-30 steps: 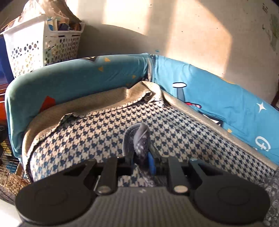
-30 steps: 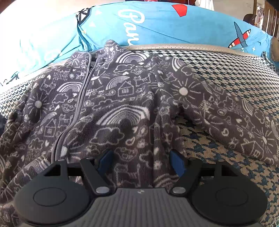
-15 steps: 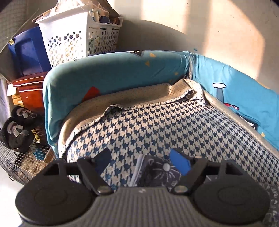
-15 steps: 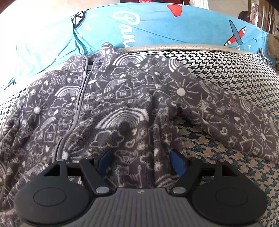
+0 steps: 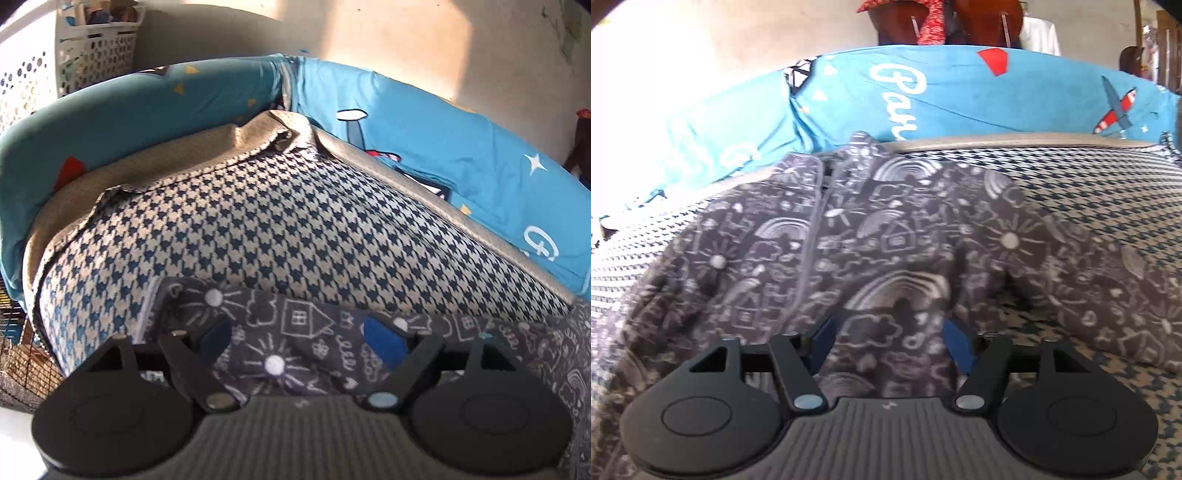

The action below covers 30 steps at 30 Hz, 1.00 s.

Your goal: Fold clothes

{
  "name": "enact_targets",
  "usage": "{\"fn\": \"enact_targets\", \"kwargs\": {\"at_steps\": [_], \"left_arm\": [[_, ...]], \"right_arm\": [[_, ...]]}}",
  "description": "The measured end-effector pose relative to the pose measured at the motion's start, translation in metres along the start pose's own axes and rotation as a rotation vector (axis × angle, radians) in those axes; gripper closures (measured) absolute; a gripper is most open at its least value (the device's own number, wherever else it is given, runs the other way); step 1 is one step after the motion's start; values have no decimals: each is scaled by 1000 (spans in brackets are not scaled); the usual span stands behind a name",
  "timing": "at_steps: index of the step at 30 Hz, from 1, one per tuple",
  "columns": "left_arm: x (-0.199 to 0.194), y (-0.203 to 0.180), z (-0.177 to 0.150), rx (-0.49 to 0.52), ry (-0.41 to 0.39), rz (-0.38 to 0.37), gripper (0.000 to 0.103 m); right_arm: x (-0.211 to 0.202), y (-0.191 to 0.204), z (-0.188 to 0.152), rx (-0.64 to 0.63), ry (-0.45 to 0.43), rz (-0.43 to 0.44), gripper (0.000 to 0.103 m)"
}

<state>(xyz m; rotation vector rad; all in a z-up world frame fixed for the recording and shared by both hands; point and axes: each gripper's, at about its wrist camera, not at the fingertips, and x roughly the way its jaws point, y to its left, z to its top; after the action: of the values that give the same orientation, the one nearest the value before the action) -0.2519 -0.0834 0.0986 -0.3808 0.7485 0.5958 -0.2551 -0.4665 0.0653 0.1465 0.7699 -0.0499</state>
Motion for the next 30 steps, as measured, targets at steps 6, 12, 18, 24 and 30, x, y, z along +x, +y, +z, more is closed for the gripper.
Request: {"fn": "enact_targets", "kwargs": {"at_steps": [6, 12, 18, 24, 30], "left_arm": [[12, -38, 1, 117, 5, -70, 18], [35, -73, 4, 200, 66, -183, 18], [60, -104, 6, 247, 97, -266, 18], [84, -121, 9, 252, 135, -294, 18], [99, -128, 13, 256, 154, -299, 14]], "right_arm": [[2, 9, 5, -15, -12, 107, 59], [11, 19, 20, 4, -34, 230, 73], [30, 35, 37, 33, -24, 329, 77], [52, 60, 61, -33, -53, 393, 77], [77, 84, 83, -69, -93, 450, 77]]}}
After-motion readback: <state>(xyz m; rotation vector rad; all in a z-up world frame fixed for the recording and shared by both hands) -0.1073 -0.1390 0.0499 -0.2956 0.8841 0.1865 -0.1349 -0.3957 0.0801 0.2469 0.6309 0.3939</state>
